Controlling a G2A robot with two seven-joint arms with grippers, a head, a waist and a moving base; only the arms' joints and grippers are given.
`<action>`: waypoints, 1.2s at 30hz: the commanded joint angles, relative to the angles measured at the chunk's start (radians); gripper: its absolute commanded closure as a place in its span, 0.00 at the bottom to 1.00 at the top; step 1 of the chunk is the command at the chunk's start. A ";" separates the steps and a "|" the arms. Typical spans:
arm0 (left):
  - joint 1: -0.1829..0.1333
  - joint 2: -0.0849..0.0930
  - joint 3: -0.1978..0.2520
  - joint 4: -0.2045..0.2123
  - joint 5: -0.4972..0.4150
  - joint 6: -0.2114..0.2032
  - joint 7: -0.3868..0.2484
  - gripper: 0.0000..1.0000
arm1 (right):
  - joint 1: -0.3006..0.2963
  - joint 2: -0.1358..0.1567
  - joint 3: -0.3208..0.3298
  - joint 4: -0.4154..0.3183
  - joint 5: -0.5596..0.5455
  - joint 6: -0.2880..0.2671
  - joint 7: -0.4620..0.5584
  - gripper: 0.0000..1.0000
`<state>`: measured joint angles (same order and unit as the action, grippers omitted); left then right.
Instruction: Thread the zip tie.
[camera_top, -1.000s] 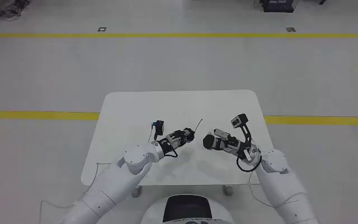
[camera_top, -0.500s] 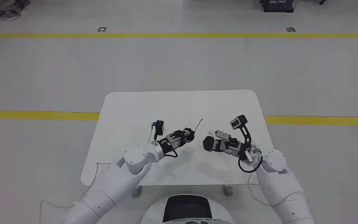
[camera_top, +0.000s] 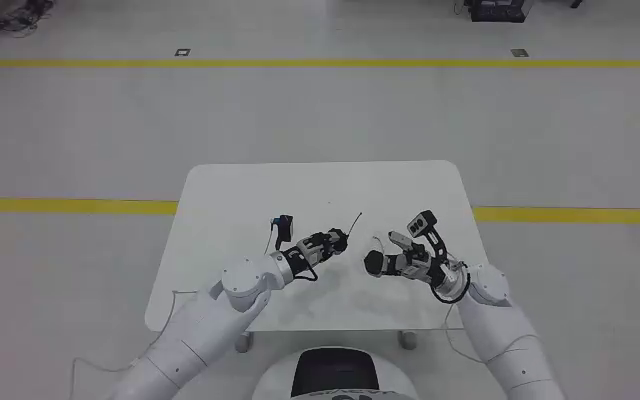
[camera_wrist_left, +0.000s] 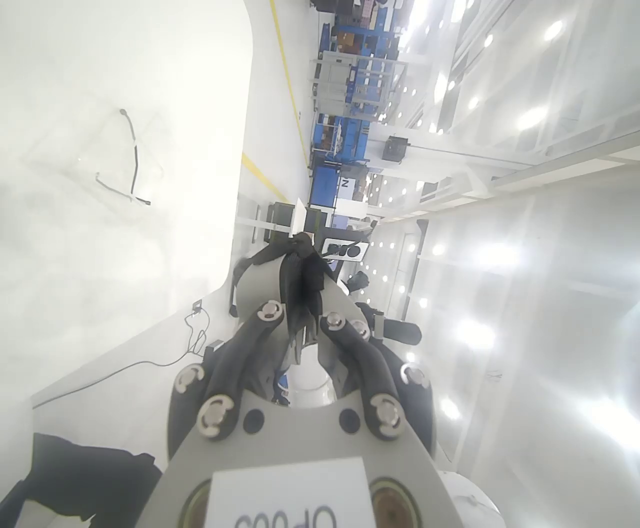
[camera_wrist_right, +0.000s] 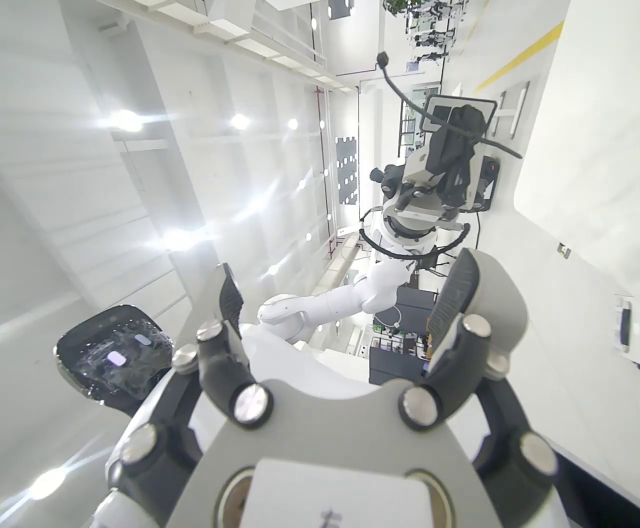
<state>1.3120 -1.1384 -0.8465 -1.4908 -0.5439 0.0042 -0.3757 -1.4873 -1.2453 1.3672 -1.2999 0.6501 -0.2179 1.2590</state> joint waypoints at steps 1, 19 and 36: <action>0.000 0.000 0.000 0.000 0.000 0.000 0.000 1.00 | 0.000 0.000 0.000 0.000 0.000 0.000 0.000 0.00; 0.016 -0.005 -0.028 0.000 -0.108 -0.124 -0.108 1.00 | 0.061 0.001 -0.030 0.156 0.200 0.202 0.122 0.00; 0.033 -0.028 -0.022 0.023 -0.350 -0.275 -0.263 1.00 | 0.047 0.000 -0.053 0.137 0.309 0.258 0.131 0.00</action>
<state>1.3459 -1.1646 -0.8708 -1.4749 -0.8702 -0.2649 -0.6224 -1.4406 -1.2458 1.3180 -1.1615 0.9520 0.0316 1.3907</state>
